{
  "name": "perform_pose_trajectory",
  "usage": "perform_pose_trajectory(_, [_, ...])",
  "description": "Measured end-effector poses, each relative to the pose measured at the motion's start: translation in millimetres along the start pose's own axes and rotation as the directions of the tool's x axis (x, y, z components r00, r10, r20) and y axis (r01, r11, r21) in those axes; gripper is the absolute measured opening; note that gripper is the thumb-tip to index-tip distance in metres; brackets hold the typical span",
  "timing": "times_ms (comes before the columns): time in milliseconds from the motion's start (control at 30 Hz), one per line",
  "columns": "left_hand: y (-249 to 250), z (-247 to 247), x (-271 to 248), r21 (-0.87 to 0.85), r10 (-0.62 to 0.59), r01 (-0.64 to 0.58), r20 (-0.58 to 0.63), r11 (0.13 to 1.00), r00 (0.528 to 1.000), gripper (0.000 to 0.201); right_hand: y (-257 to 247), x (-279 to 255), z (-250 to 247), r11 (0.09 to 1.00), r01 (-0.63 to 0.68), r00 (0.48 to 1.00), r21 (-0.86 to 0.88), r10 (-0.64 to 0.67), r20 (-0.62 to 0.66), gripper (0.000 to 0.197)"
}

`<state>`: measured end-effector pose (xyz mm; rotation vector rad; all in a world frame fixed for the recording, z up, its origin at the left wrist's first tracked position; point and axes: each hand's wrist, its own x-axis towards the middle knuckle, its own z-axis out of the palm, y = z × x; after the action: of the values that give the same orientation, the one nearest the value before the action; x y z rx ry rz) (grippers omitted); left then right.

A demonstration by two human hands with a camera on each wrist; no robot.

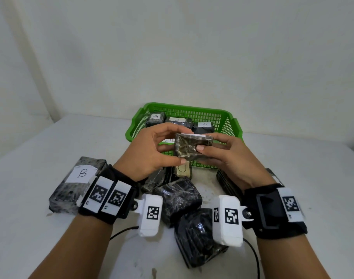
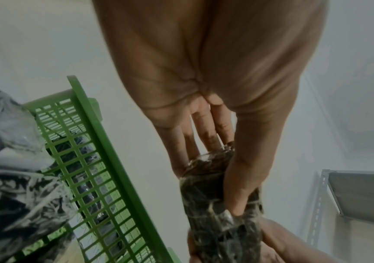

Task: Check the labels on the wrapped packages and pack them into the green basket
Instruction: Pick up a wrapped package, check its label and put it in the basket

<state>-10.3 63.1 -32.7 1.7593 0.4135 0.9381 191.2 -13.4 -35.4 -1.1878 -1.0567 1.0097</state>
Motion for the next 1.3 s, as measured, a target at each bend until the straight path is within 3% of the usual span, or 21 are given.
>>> perform_pose_trajectory(333, [-0.5,3.9,0.2,0.011,0.01,-0.01,0.009,1.0,1.0,0.058,2.9,-2.7,11.6,0.988,0.137,0.988,-0.066,-0.141,-0.065,0.025])
perform_pose_trajectory(400, [0.0,2.1,-0.2,0.006,0.015,-0.015,0.002,1.0,1.0,0.058,1.7,-3.0,11.1,0.992,0.109,0.993,-0.063,-0.112,-0.037,0.031])
perform_pose_trajectory(533, [1.1,0.6,-0.7,0.033,0.037,-0.036,-0.015,0.999,0.999,0.059,-3.2,-2.3,2.4,0.998,-0.068,0.996,0.019,0.066,0.062,0.056])
perform_pose_trajectory(700, [1.4,3.3,-1.5,0.068,-0.016,0.013,0.042,0.998,0.999,0.076,-3.9,-0.8,-0.3,0.992,0.034,0.999,0.12,-0.039,0.038,0.044])
perform_pose_trajectory(833, [1.8,4.1,-1.0,0.091,0.004,0.001,-0.053,0.996,0.999,0.059,-2.8,-0.6,-0.8,0.988,0.109,0.992,0.111,-0.115,0.048,0.055])
perform_pose_trajectory(1033, [1.4,4.8,-0.7,0.169,0.095,-0.083,-0.062,0.982,0.994,0.055,1.5,0.4,5.4,0.995,0.011,0.999,0.103,-0.016,0.048,0.052])
perform_pose_trajectory(1200, [0.4,5.7,-1.4,0.229,0.099,-0.086,-0.047,0.97,0.994,0.057,4.0,1.6,5.9,0.996,0.027,0.999,0.089,-0.024,-0.032,0.045])
perform_pose_trajectory(1300, [0.8,6.8,-1.7,0.235,0.099,-0.084,-0.054,0.968,0.994,0.055,5.8,2.9,8.4,0.997,0.021,0.999,0.079,-0.018,-0.032,0.052])
